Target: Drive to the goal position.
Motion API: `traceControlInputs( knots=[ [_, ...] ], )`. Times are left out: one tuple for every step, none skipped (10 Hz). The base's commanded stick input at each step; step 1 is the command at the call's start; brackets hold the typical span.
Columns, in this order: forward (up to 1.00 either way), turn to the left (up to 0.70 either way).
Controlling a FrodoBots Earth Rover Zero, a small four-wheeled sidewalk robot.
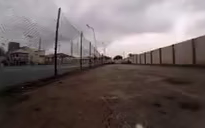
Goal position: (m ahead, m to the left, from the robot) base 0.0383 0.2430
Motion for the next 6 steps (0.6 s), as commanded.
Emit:
traceControlInputs(
  knots=[
    [0.7, 0.0],
    [0.7, 0.0],
    [0.7, 0.0],
    [0.7, 0.0],
    [0.7, 0.0],
    [0.7, 0.0]
  ],
)
